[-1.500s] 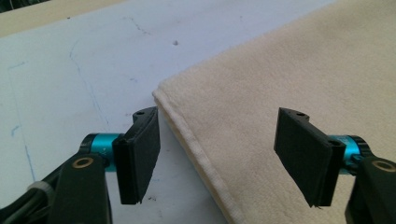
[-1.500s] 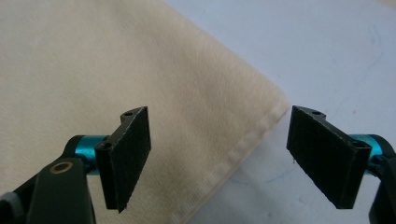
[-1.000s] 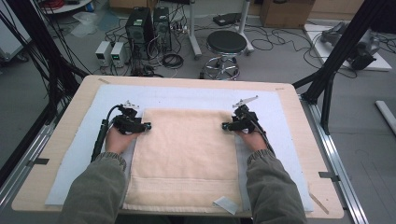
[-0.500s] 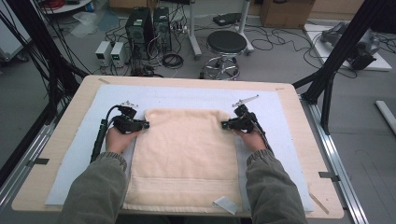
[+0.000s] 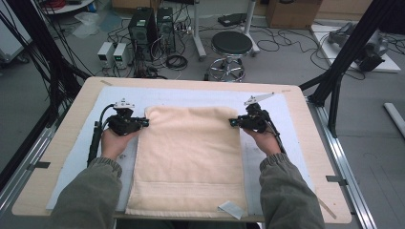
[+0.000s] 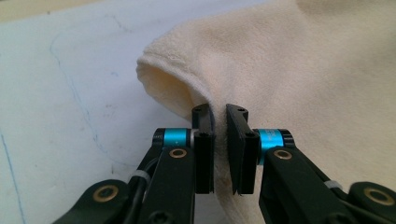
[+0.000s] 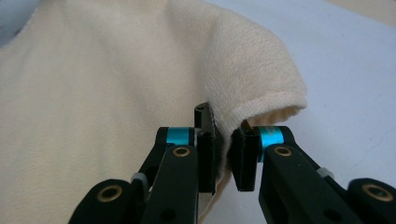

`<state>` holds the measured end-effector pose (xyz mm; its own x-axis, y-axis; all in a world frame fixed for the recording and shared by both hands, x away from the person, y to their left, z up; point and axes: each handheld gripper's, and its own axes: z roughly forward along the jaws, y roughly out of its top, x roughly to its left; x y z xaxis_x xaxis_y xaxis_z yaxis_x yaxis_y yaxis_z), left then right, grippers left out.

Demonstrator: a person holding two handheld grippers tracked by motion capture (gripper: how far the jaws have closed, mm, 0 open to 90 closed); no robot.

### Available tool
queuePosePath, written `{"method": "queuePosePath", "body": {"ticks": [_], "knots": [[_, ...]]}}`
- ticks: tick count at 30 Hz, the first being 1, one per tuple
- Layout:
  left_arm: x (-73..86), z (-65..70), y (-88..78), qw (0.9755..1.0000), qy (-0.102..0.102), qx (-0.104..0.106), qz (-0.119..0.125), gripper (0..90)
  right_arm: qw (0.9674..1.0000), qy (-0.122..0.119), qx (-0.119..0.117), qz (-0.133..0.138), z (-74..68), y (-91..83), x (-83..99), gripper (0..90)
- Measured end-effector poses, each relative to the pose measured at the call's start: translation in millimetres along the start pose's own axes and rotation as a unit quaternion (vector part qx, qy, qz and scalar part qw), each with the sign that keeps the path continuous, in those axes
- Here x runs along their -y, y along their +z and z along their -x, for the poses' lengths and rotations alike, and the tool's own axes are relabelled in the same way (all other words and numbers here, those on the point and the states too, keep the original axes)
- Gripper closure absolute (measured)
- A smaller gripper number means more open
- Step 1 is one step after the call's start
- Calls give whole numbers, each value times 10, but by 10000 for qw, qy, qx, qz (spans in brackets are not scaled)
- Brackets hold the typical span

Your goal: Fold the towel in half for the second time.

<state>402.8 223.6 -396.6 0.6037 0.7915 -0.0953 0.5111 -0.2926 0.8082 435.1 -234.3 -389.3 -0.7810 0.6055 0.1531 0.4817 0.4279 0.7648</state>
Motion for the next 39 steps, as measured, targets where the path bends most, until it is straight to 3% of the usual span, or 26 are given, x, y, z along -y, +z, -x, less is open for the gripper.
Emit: {"method": "queuePosePath", "body": {"ticks": [4, 6, 11, 16, 19, 24, 27, 29, 35, 39], "knots": [[16, 110, -228, 9994, 175, 60, 305, 815, 9996, -242, -91, 104, -138, -151, -40, 827], [71, 175, -345, 9988, 355, 34, 325, 814, 9992, -347, -151, 150, -245, -257, -46, 826], [342, 399, -605, 9969, 553, 164, 532, 813, 9972, -707, -236, 89, -595, -496, 98, 824], [703, 607, -733, 9957, 694, 393, 476, 804, 9961, -790, -353, -163, -888, -561, 389, 819], [861, 663, -788, 9956, 744, 468, 323, 789, 9960, -722, -434, -291, -984, -550, 546, 811], [1039, 616, -931, 9968, 630, 470, 167, 756, 9964, -490, -536, -444, -1013, -502, 812, 757], [1124, 553, -1011, 9975, 558, 420, 98, 728, 9974, -329, -522, -367, -985, -518, 909, 615], [1136, 525, -1043, 9978, 484, 428, 146, 675, 9981, -255, -460, -308, -971, -562, 935, 568], [920, 493, -1003, 9970, 467, 532, 312, 517, 9994, -176, -309, 30, -891, -670, 847, 406], [714, 478, -889, 9960, 554, 590, 366, 434, 9992, -340, -221, 66, -854, -627, 707, 371]]}}
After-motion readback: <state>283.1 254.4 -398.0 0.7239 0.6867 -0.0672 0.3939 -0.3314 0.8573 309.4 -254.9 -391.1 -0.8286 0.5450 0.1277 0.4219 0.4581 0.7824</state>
